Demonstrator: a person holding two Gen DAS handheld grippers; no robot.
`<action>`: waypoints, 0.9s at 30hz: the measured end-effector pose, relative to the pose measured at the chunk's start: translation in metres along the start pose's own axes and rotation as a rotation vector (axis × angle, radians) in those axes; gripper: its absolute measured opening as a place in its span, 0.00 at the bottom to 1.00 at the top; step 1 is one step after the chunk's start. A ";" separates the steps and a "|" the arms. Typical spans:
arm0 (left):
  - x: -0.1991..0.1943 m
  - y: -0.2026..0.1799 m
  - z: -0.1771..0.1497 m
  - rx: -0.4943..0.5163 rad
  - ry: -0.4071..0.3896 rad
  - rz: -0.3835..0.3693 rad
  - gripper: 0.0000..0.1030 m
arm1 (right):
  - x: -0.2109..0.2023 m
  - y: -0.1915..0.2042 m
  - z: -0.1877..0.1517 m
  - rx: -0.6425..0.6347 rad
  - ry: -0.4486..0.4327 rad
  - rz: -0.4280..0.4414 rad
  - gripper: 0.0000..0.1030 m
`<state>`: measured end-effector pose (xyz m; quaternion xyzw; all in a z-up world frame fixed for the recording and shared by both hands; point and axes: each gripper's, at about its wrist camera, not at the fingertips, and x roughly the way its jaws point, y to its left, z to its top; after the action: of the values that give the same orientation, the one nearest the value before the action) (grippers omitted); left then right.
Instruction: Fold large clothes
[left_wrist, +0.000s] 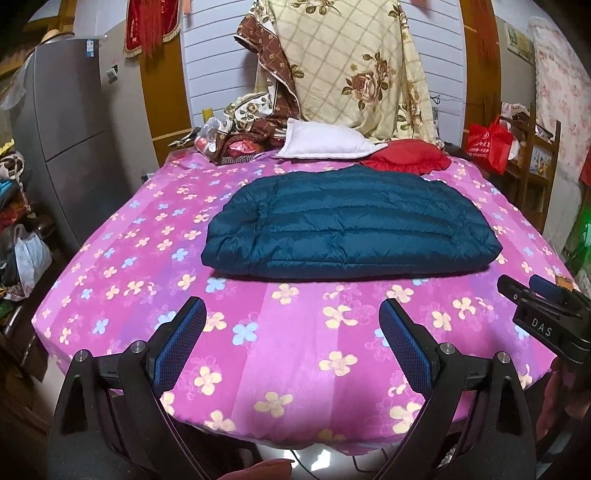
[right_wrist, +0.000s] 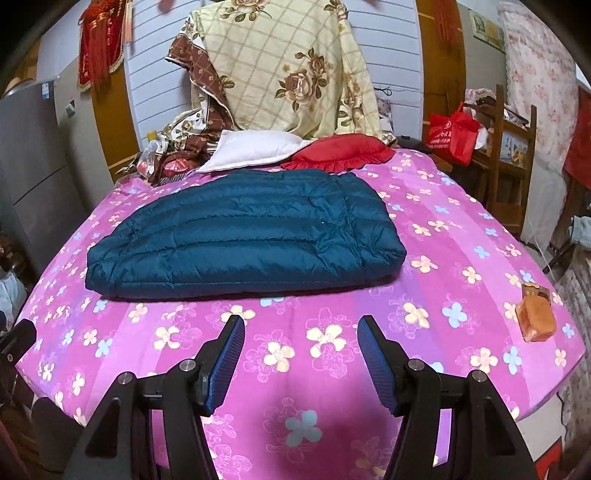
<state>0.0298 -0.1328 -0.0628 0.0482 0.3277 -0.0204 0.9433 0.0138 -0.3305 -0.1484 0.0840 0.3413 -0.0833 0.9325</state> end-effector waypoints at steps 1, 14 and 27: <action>0.000 0.000 0.000 -0.003 0.003 0.001 0.92 | 0.000 0.000 0.000 0.000 0.001 -0.001 0.59; 0.010 0.003 -0.004 -0.022 0.038 0.002 0.92 | 0.006 0.003 -0.004 -0.010 0.013 0.006 0.59; 0.019 0.001 -0.009 -0.030 0.081 -0.007 0.92 | 0.009 0.011 -0.010 -0.030 0.012 -0.001 0.59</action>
<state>0.0390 -0.1310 -0.0818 0.0337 0.3663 -0.0167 0.9297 0.0169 -0.3184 -0.1611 0.0702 0.3483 -0.0781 0.9315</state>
